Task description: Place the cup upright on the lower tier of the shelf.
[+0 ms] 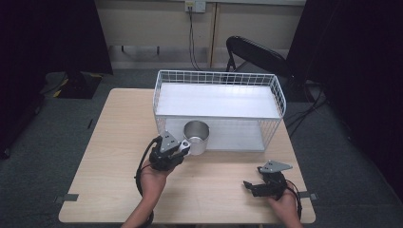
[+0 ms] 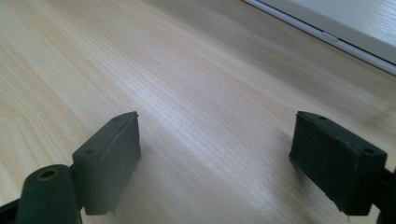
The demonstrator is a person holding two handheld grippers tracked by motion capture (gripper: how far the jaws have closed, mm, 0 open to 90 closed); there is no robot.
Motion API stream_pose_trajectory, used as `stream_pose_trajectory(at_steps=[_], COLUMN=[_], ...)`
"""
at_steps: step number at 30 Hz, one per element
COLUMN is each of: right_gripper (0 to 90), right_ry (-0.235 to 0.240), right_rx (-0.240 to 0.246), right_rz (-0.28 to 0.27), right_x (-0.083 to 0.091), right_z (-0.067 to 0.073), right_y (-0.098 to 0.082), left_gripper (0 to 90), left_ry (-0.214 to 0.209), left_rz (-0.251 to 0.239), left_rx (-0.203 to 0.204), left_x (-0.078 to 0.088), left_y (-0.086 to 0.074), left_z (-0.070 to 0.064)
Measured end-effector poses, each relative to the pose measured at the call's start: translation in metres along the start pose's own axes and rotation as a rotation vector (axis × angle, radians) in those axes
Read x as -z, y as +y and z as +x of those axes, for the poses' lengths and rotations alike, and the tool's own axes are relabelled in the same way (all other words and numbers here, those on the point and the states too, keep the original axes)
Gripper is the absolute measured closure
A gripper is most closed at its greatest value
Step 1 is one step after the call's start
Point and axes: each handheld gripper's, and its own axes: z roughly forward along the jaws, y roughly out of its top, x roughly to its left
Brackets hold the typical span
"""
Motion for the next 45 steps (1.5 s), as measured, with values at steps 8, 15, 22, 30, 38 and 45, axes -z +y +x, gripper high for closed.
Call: stream_pose_trajectory(at_steps=[8,15,22,30,38,45], right_gripper=[15.1,15.1,15.1,15.1,15.1,15.1], right_ry=[0.0,0.0,0.0,0.0,0.0,0.0], right_rx=[0.0,0.0,0.0,0.0,0.0,0.0], right_rz=[0.0,0.0,0.0,-0.001,-0.001,-0.001], right_x=[0.0,0.0,0.0,0.0,0.0,0.0], right_z=[0.0,0.0,0.0,0.0,0.0,0.0], right_y=[0.0,0.0,0.0,0.0,0.0,0.0], left_gripper=[72.0,71.9,71.9,71.9,71.9,71.9], left_ry=[0.018,0.032,0.042,0.063,0.067,0.078], left_rz=[-0.002,-0.002,-0.002,-0.01,-0.02,-0.019], left_rx=[-0.003,0.004,0.014,0.014,0.021,0.028], left_x=[-0.007,-0.014,-0.02,-0.027,-0.034,-0.041], left_y=[0.003,0.002,0.003,0.004,0.009,0.007], left_z=[0.0,0.001,0.003,0.003,-0.001,-0.001])
